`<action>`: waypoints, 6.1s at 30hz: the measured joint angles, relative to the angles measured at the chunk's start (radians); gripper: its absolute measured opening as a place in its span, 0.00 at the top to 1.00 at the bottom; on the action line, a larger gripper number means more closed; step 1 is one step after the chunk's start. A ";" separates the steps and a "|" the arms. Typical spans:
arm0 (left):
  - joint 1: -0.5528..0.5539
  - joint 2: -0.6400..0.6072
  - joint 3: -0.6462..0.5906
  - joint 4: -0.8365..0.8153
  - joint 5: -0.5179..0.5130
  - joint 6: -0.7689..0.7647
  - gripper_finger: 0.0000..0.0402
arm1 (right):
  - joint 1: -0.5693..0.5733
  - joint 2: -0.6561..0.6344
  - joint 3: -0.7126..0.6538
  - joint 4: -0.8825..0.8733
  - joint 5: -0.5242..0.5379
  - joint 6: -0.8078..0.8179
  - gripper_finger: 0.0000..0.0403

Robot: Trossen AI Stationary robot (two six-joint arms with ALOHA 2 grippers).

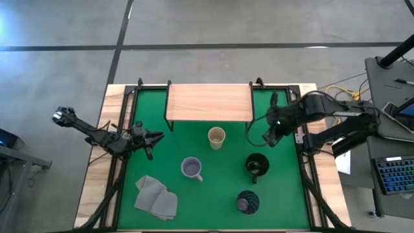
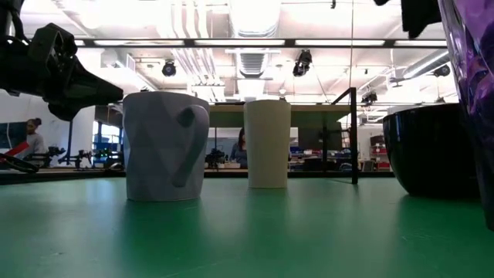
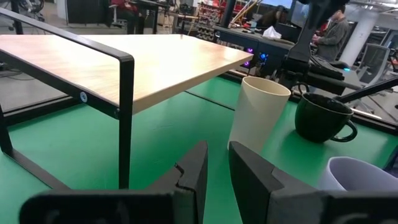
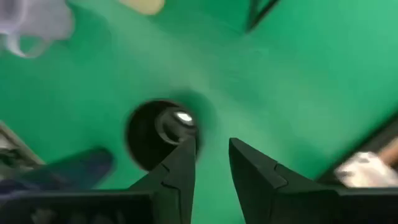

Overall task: Stack small to large cups/mugs on shelf
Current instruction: Put the black mug on the shelf, then put the purple mug on the shelf

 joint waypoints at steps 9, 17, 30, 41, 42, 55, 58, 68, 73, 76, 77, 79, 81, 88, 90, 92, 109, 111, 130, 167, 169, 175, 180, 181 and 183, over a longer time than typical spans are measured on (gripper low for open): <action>0.000 -0.001 0.000 0.048 0.000 -0.362 0.87 | 0.259 -0.121 -0.259 0.130 -0.010 0.596 0.76; 0.000 0.000 0.000 0.046 -0.001 -0.439 0.87 | 0.355 -0.089 -0.434 0.309 0.006 0.894 0.75; 0.000 0.000 0.000 0.046 -0.001 -0.440 0.87 | 0.362 0.047 -0.523 0.475 0.010 0.993 0.67; 0.000 0.000 0.000 0.045 -0.001 -0.439 0.87 | 0.362 0.126 -0.525 0.472 0.003 0.988 0.65; 0.000 0.001 0.000 0.045 -0.001 -0.439 0.87 | 0.362 0.135 -0.532 0.467 -0.003 0.988 0.65; 0.000 0.001 0.000 0.045 -0.001 -0.434 0.87 | 0.325 0.147 -0.535 0.462 0.001 0.846 0.95; 0.000 0.001 0.000 0.045 -0.004 -0.434 0.87 | 0.282 0.140 -0.505 0.446 0.006 0.757 0.95; 0.000 0.001 0.000 0.045 -0.004 -0.434 0.87 | 0.043 0.137 -0.182 0.227 0.063 0.359 0.96; 0.000 0.001 0.000 0.045 -0.004 -0.434 0.87 | -0.077 0.144 -0.030 0.197 0.066 0.194 0.96; 0.000 0.001 0.000 0.045 -0.004 -0.434 0.87 | -0.162 0.189 0.072 0.116 0.088 0.067 0.96; 0.000 0.001 0.000 0.046 -0.004 -0.434 0.87 | -0.194 0.212 0.110 0.085 0.094 0.015 0.96; 0.000 0.000 0.000 0.046 -0.004 -0.434 0.87 | -0.262 0.267 0.186 0.064 0.115 -0.096 0.96; 0.000 0.000 0.000 0.046 -0.004 -0.434 0.87 | -0.327 0.325 0.258 0.076 0.122 -0.203 0.96; 0.000 0.000 0.000 0.046 -0.004 -0.435 0.87 | -0.518 0.564 0.506 -0.001 0.047 -0.433 0.96; 0.000 0.000 0.000 0.047 -0.004 -0.435 0.87 | -0.555 0.612 0.566 -0.072 0.052 -0.460 0.96; 0.000 0.000 0.000 0.047 -0.004 -0.435 0.87 | -0.580 0.646 0.618 -0.101 0.054 -0.475 0.96; 0.000 -0.001 0.000 0.047 -0.004 -0.443 0.87 | -0.620 0.625 0.587 -0.115 0.004 -0.298 0.94; 0.000 -0.001 0.000 0.047 -0.003 -0.443 0.87 | -0.620 0.624 0.577 -0.113 0.006 -0.290 0.94; 0.000 -0.001 0.000 0.047 -0.004 -0.443 0.87 | -0.627 0.611 0.543 -0.109 0.059 -0.278 0.74; 0.003 0.487 0.844 -0.863 0.307 -0.696 0.96 | -0.220 0.047 0.241 -0.114 0.226 0.044 0.62; 0.003 0.610 0.962 -0.963 0.320 -0.742 0.94 | -0.220 0.027 0.197 -0.114 0.229 0.043 0.62; 0.003 0.947 1.205 -1.082 0.427 -0.910 0.83 | -0.164 -0.074 0.083 -0.112 0.229 0.052 0.62; 0.000 1.123 1.304 -1.145 0.491 -1.052 0.72 | -0.053 -0.221 -0.021 -0.113 0.207 0.162 0.62; -0.003 1.151 1.313 -1.150 0.491 -1.070 0.70 | -0.023 -0.257 -0.045 -0.112 0.204 0.198 0.62; -0.007 1.193 1.335 -1.145 0.493 -1.096 0.67 | 0.039 -0.327 -0.103 -0.113 0.183 0.268 0.62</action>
